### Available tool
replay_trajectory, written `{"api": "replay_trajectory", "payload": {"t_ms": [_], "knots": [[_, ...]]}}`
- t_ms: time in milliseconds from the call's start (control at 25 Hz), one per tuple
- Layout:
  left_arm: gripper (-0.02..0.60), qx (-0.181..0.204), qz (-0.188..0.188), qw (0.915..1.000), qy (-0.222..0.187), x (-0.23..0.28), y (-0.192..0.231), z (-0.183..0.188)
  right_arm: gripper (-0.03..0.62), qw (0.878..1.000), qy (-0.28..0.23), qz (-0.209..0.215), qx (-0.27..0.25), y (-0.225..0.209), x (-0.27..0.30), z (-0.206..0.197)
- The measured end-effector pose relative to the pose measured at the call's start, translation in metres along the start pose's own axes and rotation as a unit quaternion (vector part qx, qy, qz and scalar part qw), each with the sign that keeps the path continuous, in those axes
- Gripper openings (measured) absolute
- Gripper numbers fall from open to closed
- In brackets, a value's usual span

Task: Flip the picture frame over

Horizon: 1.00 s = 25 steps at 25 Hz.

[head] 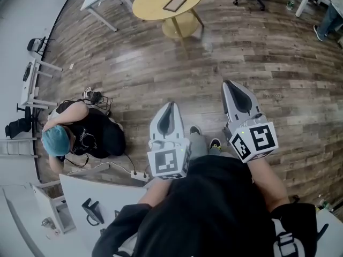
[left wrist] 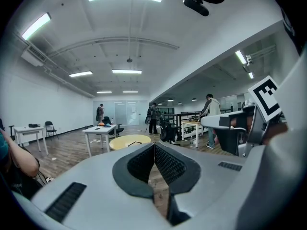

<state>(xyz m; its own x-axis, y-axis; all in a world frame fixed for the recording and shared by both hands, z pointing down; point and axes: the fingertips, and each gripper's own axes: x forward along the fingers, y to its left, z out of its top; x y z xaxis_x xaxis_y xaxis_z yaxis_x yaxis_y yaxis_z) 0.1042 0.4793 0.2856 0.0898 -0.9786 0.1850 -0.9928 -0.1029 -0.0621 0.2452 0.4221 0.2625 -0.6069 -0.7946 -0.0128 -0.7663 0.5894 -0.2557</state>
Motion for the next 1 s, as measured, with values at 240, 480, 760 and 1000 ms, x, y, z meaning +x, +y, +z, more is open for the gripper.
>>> {"api": "replay_trajectory", "payload": {"t_ms": [240,480,760,1000], "knots": [[0.023,-0.001,-0.011,0.9999,-0.011,0.029,0.003,0.006,0.017,1.000,-0.005,-0.011,-0.002,-0.015,0.021,0.000],[0.023,-0.007,-0.019,0.9998,-0.011,0.083,0.025,0.007,0.018,1.000,0.005,-0.024,-0.005,-0.038,0.072,-0.005],[0.023,-0.019,-0.020,0.9996,-0.004,0.170,0.075,0.016,0.017,0.999,0.023,-0.035,-0.010,-0.066,0.170,-0.005],[0.023,-0.023,-0.024,0.9994,-0.012,0.233,0.121,0.027,0.018,0.999,0.021,-0.035,-0.029,-0.082,0.251,0.010]]}}
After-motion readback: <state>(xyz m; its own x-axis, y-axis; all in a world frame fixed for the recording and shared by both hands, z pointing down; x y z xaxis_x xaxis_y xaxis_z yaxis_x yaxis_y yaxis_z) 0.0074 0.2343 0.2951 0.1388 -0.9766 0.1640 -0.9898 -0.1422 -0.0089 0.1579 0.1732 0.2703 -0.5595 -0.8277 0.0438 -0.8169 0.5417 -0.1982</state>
